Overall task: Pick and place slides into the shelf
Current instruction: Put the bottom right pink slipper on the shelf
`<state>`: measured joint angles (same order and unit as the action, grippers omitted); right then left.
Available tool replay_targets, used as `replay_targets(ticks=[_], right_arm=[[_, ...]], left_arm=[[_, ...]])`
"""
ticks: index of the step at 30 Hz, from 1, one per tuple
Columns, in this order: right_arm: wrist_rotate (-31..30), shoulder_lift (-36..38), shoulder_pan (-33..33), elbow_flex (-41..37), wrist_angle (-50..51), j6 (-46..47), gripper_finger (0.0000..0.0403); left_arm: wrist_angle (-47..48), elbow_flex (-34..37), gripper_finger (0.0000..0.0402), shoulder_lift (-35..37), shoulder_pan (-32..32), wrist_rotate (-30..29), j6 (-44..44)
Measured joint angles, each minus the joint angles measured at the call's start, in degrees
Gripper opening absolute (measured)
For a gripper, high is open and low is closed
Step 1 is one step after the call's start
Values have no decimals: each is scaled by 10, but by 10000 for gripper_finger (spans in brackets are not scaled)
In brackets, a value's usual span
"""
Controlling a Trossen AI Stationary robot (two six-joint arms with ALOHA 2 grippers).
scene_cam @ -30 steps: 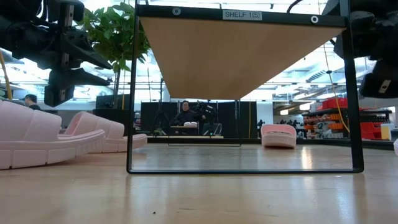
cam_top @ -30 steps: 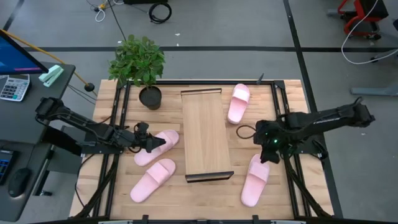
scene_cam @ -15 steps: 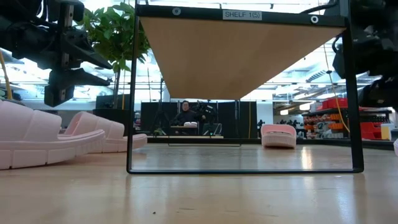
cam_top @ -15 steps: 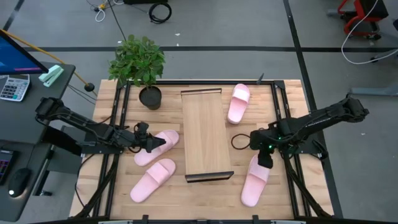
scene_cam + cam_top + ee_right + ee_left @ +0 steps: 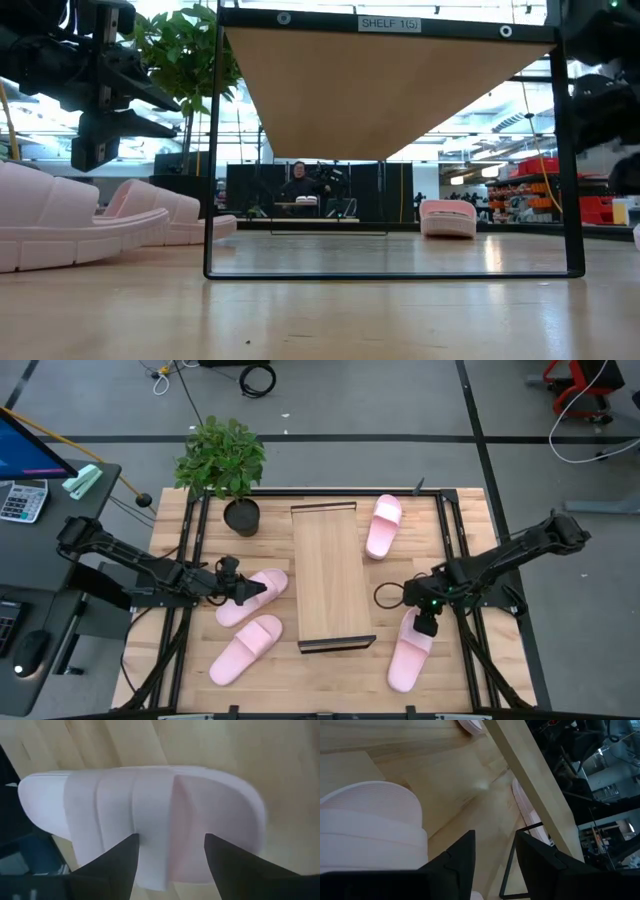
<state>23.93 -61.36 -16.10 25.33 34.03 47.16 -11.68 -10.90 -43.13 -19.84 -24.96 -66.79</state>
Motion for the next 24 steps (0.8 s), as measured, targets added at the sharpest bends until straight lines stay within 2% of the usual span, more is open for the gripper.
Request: replay_targets(ticks=[5, 8, 15, 24], right_arm=[[48, 0, -11, -19, -71, 30, 233], [57, 0, -18, -23, -95, 39, 232], [86, 0, -21, -23, -103, 42, 228], [60, 0, -21, -23, -99, 37, 228]], left_arm=[[0, 0, 137, 0, 0, 0, 0], [0, 0, 134, 0, 0, 0, 0], [0, 0, 136, 0, 0, 0, 0], [0, 0, 130, 0, 0, 0, 0]])
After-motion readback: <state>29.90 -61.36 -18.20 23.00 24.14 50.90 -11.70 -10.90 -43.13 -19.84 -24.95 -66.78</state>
